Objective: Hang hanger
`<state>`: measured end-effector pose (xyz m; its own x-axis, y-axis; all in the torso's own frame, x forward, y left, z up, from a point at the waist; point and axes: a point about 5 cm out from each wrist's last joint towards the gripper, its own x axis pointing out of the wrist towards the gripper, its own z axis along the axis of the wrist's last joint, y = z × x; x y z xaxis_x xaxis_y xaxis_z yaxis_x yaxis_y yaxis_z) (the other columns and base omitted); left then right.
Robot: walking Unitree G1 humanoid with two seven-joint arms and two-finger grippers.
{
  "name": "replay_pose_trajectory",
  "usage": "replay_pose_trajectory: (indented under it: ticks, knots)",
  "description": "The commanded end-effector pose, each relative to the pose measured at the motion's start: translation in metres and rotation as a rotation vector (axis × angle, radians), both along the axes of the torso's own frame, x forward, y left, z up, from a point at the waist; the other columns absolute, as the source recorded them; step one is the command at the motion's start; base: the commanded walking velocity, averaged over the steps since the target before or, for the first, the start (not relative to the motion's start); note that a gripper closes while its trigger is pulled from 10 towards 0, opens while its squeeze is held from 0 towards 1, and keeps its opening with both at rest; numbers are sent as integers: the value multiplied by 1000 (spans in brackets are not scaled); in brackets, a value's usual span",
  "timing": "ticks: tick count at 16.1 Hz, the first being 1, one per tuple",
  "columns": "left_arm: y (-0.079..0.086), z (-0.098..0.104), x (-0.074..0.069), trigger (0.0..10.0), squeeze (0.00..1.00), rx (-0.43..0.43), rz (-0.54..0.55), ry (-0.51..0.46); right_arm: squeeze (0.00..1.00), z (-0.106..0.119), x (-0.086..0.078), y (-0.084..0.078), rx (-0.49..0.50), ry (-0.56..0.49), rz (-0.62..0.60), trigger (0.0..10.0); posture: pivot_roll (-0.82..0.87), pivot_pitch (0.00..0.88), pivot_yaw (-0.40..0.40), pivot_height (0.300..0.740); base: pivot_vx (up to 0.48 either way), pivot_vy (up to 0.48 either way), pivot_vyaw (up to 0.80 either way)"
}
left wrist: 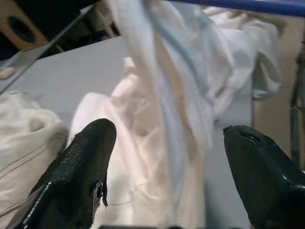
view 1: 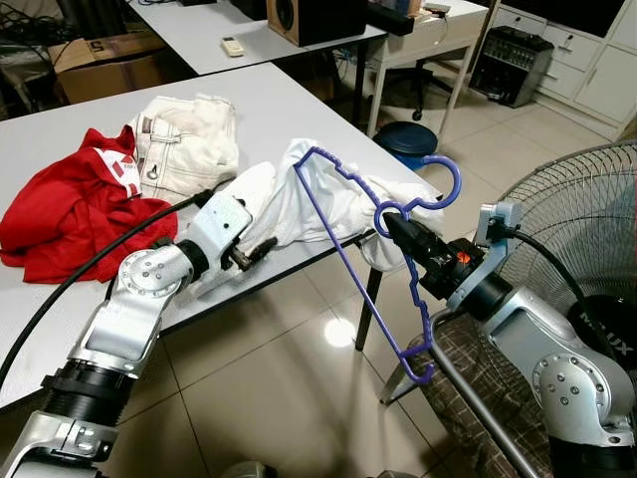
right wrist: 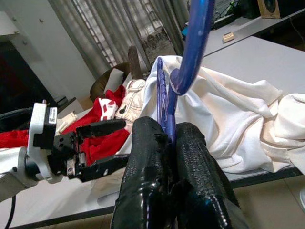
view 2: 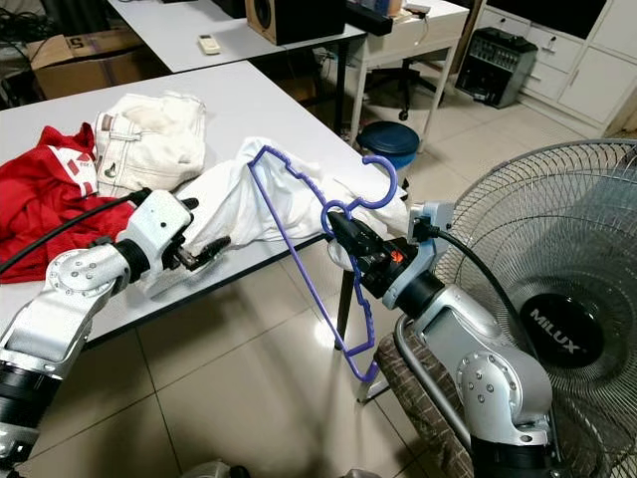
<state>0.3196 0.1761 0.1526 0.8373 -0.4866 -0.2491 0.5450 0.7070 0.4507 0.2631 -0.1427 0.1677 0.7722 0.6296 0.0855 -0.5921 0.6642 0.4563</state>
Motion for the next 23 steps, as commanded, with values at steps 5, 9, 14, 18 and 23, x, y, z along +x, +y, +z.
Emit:
replay_pose_trajectory:
  ticks: [5, 9, 14, 18, 23]
  knots:
    - [5, -15, 10, 4510, 0, -109, 40, 51, 0, 4, 2, 1, 6, -19, 3, 10000, -123, 15, 6, 740, 0, 0, 0]
    - [9, -29, 16, 0, 0, -117, 53, 91, 0, 6, 2, 2, 9, -24, 11, 10000, -128, 15, 7, 740, 0, 0, 0]
    - [19, -28, 27, 0, 0, -111, 88, 72, 0, 7, 0, 1, 18, -33, 30, 10000, -132, 13, 8, 740, 0, 0, 0]
    - [19, -26, 28, 0, 0, -136, 41, 61, 0, 7, 1, 0, 17, -32, 24, 10000, -132, 12, 8, 740, 0, 0, 0]
    - [25, -25, 31, 0, 0, -144, 82, 45, 0, 7, 1, -1, 19, -33, 19, 10000, -131, 3, 14, 740, 0, 0, 0]
